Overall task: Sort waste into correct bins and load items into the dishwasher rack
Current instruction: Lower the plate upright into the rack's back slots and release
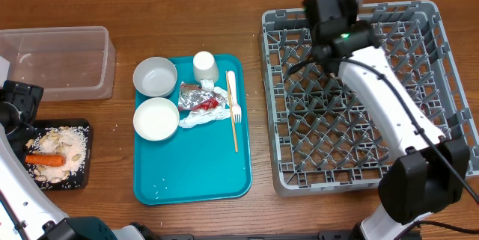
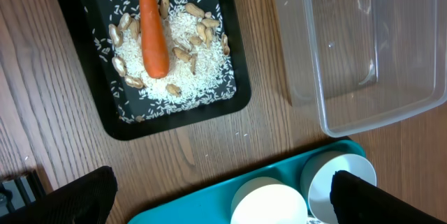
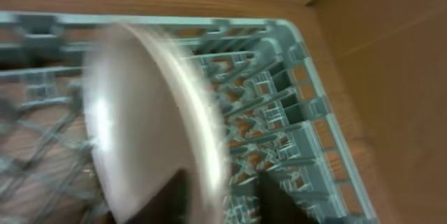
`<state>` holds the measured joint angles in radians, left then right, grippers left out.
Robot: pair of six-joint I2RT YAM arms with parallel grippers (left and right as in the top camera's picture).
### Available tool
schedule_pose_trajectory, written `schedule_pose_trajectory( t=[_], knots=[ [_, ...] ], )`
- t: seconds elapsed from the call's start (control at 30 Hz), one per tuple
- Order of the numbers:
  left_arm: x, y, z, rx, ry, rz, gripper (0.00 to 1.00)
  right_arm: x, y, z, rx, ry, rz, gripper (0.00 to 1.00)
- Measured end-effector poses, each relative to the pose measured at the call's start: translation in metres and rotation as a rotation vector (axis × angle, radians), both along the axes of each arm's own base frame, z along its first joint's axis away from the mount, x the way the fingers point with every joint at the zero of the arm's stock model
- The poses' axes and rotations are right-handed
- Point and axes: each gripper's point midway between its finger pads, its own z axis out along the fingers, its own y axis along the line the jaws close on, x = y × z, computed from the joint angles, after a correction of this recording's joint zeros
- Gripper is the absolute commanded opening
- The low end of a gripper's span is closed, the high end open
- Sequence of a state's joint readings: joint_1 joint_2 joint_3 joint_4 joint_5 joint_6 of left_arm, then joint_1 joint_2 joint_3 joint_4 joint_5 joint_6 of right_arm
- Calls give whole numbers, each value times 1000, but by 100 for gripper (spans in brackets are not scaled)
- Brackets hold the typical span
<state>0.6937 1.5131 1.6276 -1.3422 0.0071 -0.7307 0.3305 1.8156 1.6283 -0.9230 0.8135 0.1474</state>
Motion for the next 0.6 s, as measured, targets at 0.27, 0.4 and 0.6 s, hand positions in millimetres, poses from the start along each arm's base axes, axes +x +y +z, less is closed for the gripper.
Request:
schedule_pose_trajectory(
  t=[0.27,0.4,0.6],
  knots=[
    [0,0,0,0,0,0,100,-11,32,-11,176,126,121,100],
    [0,0,0,1,0,0,100,-3,65,24,355,87,221,100],
    [0,0,0,1,0,0,100,-1,125,78,648,11,447,100]
  ],
)
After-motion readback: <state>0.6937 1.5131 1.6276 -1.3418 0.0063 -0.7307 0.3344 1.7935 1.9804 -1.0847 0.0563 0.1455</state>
